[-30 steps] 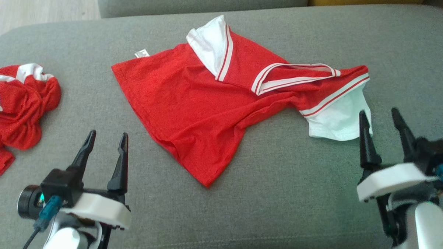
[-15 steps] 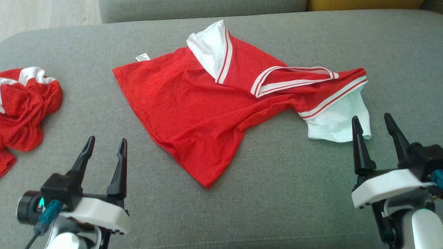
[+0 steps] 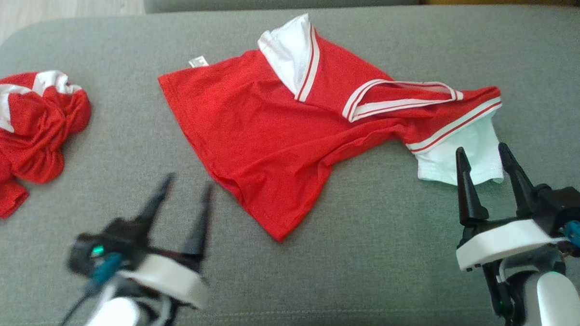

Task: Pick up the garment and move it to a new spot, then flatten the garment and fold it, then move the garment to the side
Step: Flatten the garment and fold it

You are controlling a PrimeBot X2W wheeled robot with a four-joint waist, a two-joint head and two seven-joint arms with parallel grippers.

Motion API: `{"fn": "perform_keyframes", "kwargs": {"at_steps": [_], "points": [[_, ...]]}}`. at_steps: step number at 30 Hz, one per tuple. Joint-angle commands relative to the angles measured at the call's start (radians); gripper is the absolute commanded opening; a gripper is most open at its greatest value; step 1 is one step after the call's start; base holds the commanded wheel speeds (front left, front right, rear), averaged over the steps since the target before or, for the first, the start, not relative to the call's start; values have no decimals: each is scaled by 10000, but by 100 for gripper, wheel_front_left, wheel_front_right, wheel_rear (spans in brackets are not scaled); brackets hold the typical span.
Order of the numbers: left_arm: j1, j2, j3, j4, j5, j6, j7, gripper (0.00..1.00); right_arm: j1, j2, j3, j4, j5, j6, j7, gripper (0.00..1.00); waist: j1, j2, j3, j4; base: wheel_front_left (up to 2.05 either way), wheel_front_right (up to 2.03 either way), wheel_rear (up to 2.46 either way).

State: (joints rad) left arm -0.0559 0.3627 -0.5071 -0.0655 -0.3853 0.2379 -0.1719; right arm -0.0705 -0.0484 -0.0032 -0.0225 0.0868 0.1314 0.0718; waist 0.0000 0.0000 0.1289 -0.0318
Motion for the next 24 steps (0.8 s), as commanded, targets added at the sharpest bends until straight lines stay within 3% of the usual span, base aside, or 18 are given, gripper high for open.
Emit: {"fn": "perform_keyframes", "kwargs": {"at_steps": [1,11,18,19,20,24], "points": [[-735,-91,44,-270,112,-213,91,100,-309,-20,315,-432,80,-7,6,100,0,0,230,83,0,0,0],[-1939,-1382,-2027,1947,90,-1911,671,100,-738,-19,735,-396,177,-7,-36,100,0,0,1163,-60,0,0,0],[-2603,-1728,-2297,3723,107,-2132,1000,100,-947,-19,783,-299,192,-7,-107,100,0,0,1556,-263,0,0,0],[-2680,-1754,-2290,3892,110,-2120,1004,44,-960,-19,770,-288,191,-7,-121,100,0,0,1581,-278,0,0,0],[-2740,-1772,-2282,4045,108,-2111,1003,0,-970,-19,760,-272,196,-7,-136,100,0,0,1595,-295,0,0,0],[-2897,-1799,-2252,4460,119,-2064,876,0,-985,-19,709,-175,297,-7,-173,100,0,0,1599,-336,0,0,0]]}}
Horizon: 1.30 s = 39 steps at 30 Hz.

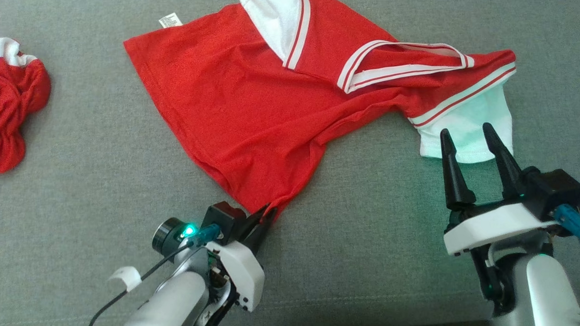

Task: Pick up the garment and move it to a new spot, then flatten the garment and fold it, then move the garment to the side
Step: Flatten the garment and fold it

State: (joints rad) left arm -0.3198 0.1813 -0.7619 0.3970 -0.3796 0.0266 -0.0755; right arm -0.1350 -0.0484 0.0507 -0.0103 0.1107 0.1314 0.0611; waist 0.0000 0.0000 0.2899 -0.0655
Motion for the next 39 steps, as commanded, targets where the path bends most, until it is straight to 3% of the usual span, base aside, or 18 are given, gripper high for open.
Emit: {"fn": "perform_keyframes", "kwargs": {"at_steps": [1,8,14,24,25,26,27,28,34,39], "points": [[-284,8,310,-109,64,68,-151,0,-341,-19,122,-252,91,-7,-72,100,0,0,-23,2,0,0,0],[-405,30,414,-13,5,129,-413,0,-730,-20,-1010,463,144,-7,-73,100,0,0,-24,1,0,0,0],[-549,111,473,-184,-33,179,-517,0,-1507,-308,-2225,2208,130,-7,304,100,0,0,237,35,0,0,0],[-760,272,557,-540,-56,239,-678,0,-2544,-466,-2302,4074,481,-7,1303,100,0,0,749,96,0,0,0],[-773,293,576,-573,-65,249,-705,0,-2600,-474,-2292,4189,529,-7,1442,96,0,0,787,107,0,0,0],[-789,315,596,-606,-75,254,-734,0,-2640,-486,-2250,4283,602,-7,1564,44,0,0,821,127,0,0,0],[-801,339,623,-641,-87,258,-789,0,-2654,-491,-2207,4367,711,-7,1682,14,0,0,840,145,0,0,0],[-808,362,650,-671,-100,265,-841,0,-2645,-517,-2159,4425,790,-7,1784,0,0,0,850,163,0,0,0],[-718,510,983,-1050,-232,441,-1305,0,-2342,-623,-1787,3806,1268,-7,1167,0,0,0,622,203,0,0,0],[-468,793,1487,-1788,-355,778,-1574,0,-1736,-681,-1072,2441,1704,-7,603,0,0,0,128,157,0,0,0]]}}
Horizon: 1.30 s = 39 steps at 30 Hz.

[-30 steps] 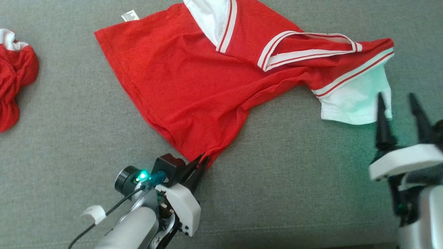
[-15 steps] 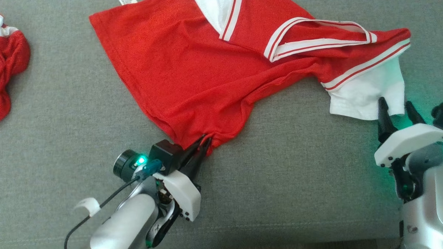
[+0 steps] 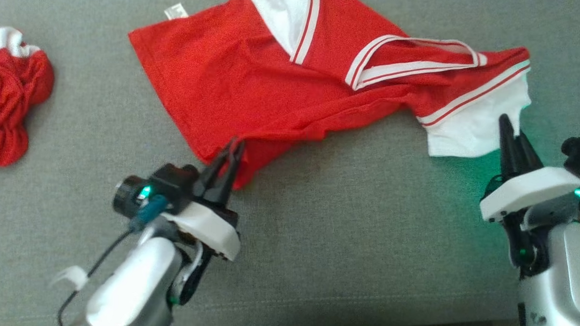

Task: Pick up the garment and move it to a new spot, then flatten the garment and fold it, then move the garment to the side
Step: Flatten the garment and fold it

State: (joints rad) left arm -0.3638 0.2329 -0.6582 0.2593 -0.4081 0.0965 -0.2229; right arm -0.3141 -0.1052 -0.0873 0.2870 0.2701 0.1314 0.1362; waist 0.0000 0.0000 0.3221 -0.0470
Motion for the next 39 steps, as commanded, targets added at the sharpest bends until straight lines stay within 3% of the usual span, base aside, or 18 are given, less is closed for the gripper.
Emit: {"fn": "perform_keyframes", "kwargs": {"at_steps": [1,8,12,31,39], "points": [[38,360,589,-614,-100,173,-135,0,183,-124,482,-856,259,-7,-179,0,0,0,-298,-44,0,0,0],[589,1136,1578,-2303,-232,883,-225,0,754,-535,1515,-3253,661,-7,-397,0,0,0,-1134,-15,0,0,0],[680,1413,1796,-2787,-233,1017,-180,0,837,-617,1648,-3928,610,-7,-467,0,0,0,-1428,73,0,0,0],[-148,3089,3290,-6610,-158,1671,1288,0,208,-940,927,-8034,-313,-7,93,0,0,0,-3031,78,0,0,0],[-601,3354,3441,-7176,-225,1723,1972,0,-373,-941,626,-8580,-391,-7,516,0,0,0,-3064,33,0,0,0]]}}
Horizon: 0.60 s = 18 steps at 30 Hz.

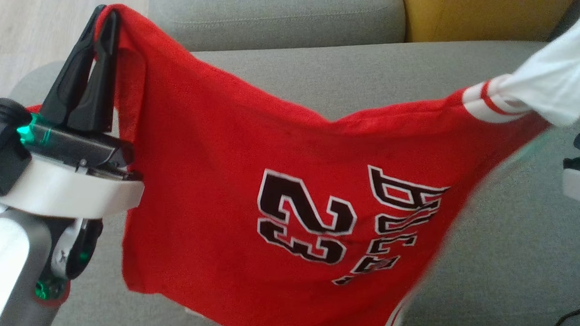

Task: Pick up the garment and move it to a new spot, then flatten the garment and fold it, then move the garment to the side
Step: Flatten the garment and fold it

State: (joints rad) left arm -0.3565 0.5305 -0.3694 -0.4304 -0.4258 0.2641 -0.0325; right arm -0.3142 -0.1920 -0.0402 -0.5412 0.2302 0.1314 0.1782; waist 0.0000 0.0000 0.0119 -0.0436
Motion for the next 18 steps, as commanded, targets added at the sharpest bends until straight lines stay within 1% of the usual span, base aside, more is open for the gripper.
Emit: {"fn": "perform_keyframes", "kwargs": {"at_steps": [1,4,9,11,14,15,18], "points": [[-710,357,529,-261,-83,31,96,0,-401,-64,145,-254,19,-7,137,0,0,0,64,-1,0,0,0],[-899,267,477,-61,-236,-75,117,0,-552,-27,163,-71,99,-7,165,0,0,0,197,-11,0,0,0],[-1586,13,321,733,-587,-482,75,0,-1241,-112,206,654,378,-7,21,0,0,0,484,-46,0,0,0],[-2109,-118,253,1292,-749,-740,72,0,-1794,-233,246,1212,584,-7,-42,0,0,0,668,-63,0,0,0],[-3297,-335,136,2418,-853,-1202,35,0,-3100,-477,430,2428,1012,-7,-206,0,0,0,1010,-88,0,0,0],[-3297,-335,136,2418,-853,-1202,35,0,-3100,-477,430,2428,1012,-7,-206,0,0,0,1010,-88,0,0,0],[-4793,-685,-22,3936,-924,-1709,-13,0,-4892,-669,806,4017,1417,-7,-585,0,0,0,1448,-123,0,0,0]]}}
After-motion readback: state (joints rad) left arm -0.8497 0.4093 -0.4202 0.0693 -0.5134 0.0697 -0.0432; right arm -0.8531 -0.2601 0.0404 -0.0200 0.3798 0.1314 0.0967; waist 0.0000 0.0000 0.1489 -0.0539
